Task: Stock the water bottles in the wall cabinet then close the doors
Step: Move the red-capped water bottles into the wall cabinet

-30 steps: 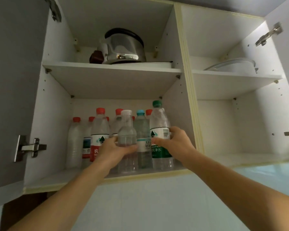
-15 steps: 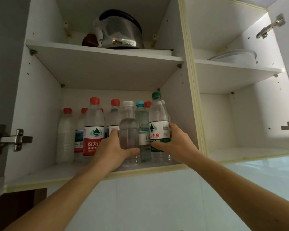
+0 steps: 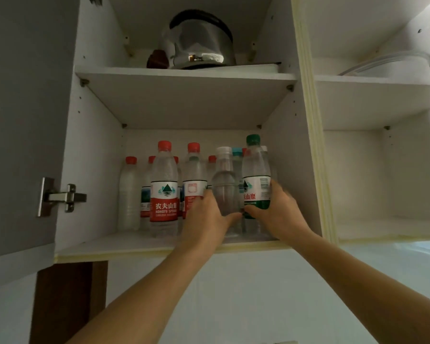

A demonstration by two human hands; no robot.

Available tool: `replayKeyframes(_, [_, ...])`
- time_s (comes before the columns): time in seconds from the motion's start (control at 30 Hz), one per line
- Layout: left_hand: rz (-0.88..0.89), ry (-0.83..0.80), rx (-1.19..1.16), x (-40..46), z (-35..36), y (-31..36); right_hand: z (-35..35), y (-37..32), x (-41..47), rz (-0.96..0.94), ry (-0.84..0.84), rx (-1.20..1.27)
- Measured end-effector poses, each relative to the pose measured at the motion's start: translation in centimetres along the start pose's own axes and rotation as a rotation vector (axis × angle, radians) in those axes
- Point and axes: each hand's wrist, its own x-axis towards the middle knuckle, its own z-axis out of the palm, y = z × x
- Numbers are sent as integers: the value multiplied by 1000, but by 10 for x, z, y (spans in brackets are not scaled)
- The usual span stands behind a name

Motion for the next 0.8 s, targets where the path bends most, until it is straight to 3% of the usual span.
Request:
replayKeyframes(0.17, [85, 115, 106, -4, -18, -2, 0, -1, -5, 25, -29, 16])
replayKeyframes(0.23, [126, 194, 157, 2, -40, -10, 0, -6, -8, -10, 31, -7])
replayKeyframes(0.33, [128, 284, 166, 17, -74, -26, 3, -25, -14, -202, 198, -77])
replayKeyframes(0.43, [44, 315, 162, 30, -96, -45, 12, -49, -19, -439, 211, -68])
replayKeyframes(0.57, [-152, 142, -56, 31, -97, -68, 32, -86, -15, -619, 115, -20])
replayKeyframes(0.67, [-200, 2, -228, 24, -89, -80, 43, -112, 5, -567, -19, 86])
replayKeyframes(0.8, [-188, -62, -288, 23, -86, -88, 39, -144, 51, -447, -140, 125])
